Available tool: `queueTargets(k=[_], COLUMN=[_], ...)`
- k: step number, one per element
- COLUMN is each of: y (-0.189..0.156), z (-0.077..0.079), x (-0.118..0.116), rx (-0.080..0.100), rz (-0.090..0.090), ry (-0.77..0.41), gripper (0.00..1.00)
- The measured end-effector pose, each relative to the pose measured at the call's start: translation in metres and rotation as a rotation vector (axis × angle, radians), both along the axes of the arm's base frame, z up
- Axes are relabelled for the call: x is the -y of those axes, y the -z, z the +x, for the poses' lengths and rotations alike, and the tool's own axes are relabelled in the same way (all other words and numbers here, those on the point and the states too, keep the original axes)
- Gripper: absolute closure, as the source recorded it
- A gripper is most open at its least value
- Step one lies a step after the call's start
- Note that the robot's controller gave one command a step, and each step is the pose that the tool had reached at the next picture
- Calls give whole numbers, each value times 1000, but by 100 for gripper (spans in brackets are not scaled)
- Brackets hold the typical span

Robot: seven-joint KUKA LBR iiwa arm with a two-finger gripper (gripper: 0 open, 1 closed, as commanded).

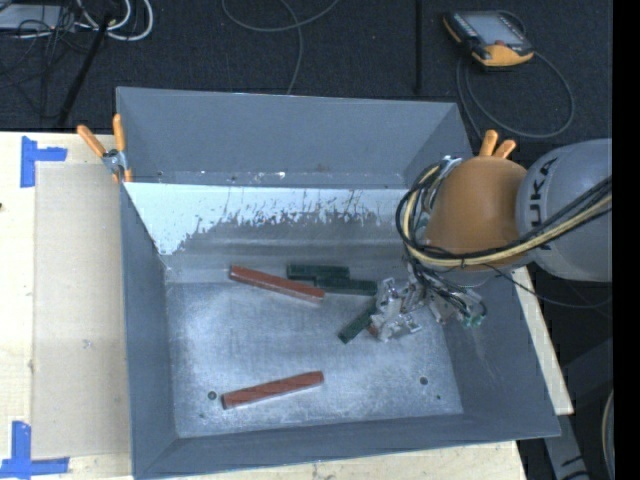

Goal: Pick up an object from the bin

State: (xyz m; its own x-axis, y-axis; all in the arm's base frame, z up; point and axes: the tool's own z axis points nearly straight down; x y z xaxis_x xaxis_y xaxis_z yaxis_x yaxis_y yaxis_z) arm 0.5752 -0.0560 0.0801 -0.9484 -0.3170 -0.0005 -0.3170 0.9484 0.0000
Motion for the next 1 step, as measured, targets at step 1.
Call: queueTargets(k=[1], y=[0], z=[0], x=[2], rx=[3], rz=[-3], ry=[1], gripper=[0])
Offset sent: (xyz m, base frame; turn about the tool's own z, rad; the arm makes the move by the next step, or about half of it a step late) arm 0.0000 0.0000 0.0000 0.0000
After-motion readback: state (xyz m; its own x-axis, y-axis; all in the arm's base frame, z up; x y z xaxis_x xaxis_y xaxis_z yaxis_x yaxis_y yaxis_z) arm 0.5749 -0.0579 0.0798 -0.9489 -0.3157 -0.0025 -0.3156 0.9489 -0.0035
